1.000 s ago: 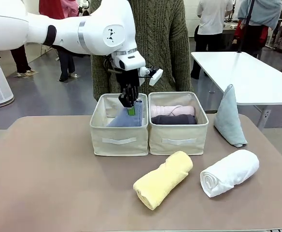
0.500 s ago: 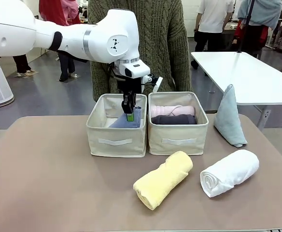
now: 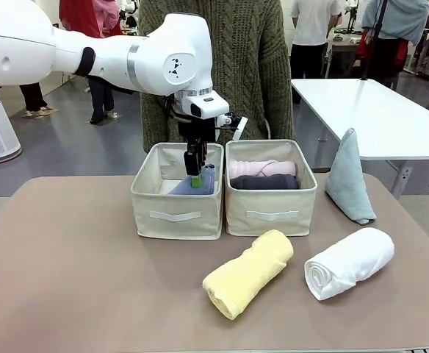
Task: Sort the towels based on their folding style.
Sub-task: Pick up one triangle-folded towel and place it in the left Fabric basket.
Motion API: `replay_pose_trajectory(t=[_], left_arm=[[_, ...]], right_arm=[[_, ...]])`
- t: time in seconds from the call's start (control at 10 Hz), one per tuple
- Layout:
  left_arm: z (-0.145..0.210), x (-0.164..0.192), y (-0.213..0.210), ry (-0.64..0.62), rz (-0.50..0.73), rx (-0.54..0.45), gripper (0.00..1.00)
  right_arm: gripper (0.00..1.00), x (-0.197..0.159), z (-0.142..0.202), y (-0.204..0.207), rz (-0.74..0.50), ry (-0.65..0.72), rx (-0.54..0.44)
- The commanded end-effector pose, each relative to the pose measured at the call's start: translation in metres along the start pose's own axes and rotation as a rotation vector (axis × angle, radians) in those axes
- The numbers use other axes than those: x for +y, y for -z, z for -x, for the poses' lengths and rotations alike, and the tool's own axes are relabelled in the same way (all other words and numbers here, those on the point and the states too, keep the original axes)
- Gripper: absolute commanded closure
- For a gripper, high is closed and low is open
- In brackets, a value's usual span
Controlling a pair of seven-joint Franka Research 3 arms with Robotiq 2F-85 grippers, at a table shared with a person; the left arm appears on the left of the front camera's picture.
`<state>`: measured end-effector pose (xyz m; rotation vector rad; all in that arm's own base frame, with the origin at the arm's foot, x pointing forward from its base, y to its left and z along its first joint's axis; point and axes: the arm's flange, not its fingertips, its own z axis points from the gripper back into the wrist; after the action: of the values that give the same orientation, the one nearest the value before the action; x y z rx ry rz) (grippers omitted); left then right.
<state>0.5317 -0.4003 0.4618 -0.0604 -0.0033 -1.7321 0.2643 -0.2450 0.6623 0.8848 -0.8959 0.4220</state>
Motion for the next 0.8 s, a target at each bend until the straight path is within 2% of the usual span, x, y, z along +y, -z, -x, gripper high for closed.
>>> replay_pose_trajectory(t=[0.0, 0.4, 0.5, 0.6, 0.7], left_arm=[[-0.001, -0.003, -0.004, -0.016, -0.009, 0.022, 0.0], [0.001, -0.003, -0.009, -0.028, -0.007, 0.007, 0.0], [0.01, -0.008, -0.025, -0.029, 0.005, -0.028, 0.0], [0.04, -0.028, -0.064, -0.019, -0.032, -0.057, 0.0], [0.087, -0.059, -0.1, -0.028, -0.071, -0.075, 0.0]], right_arm=[[0.0, -0.001, -0.001, -0.001, -0.016, -0.017, -0.018], [0.0, -0.001, -0.001, -0.001, -0.016, -0.017, -0.018], [0.0, -0.001, -0.001, -0.001, -0.016, -0.017, -0.018], [0.0, -0.001, -0.001, -0.001, -0.016, -0.017, -0.018], [0.0, -0.001, -0.001, -0.001, -0.016, -0.017, -0.018]])
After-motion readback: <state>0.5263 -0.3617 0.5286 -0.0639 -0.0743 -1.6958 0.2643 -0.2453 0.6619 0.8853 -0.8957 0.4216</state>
